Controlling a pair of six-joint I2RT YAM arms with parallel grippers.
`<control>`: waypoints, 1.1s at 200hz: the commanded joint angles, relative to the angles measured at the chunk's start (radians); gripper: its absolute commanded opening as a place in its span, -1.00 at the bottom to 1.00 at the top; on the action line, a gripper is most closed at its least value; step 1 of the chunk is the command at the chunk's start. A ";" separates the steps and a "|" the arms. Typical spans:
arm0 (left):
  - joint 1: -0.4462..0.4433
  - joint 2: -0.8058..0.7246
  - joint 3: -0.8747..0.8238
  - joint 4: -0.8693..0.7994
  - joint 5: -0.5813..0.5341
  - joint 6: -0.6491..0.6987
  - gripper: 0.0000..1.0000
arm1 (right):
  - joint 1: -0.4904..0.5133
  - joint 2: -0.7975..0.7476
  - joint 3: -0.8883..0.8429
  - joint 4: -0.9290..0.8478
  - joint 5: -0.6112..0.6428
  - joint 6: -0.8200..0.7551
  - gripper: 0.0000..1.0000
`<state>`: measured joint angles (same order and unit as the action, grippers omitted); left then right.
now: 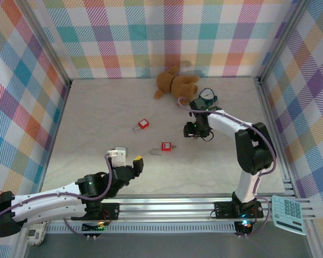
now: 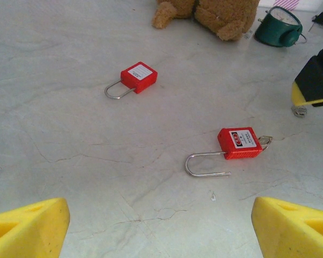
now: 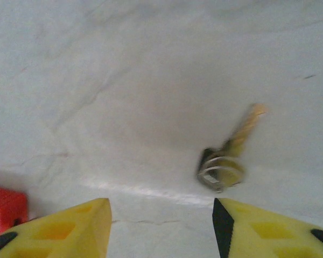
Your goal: Unlock with the key
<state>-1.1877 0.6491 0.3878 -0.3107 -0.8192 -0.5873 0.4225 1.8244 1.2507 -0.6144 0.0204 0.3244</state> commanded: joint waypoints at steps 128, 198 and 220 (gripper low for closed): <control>0.014 -0.001 0.014 -0.016 0.003 -0.018 0.74 | 0.000 0.075 -0.036 0.072 -0.158 0.078 0.15; 0.014 -0.003 0.022 -0.020 0.000 -0.012 0.74 | 0.048 0.094 0.040 0.071 -0.234 0.114 0.09; 0.014 -0.003 0.022 -0.020 0.002 -0.012 0.74 | 0.050 0.053 0.057 0.022 -0.146 0.070 0.02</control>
<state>-1.1858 0.6582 0.3878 -0.3157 -0.8112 -0.5877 0.4664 1.9102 1.2636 -0.5423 -0.1764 0.4217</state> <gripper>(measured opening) 0.869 0.529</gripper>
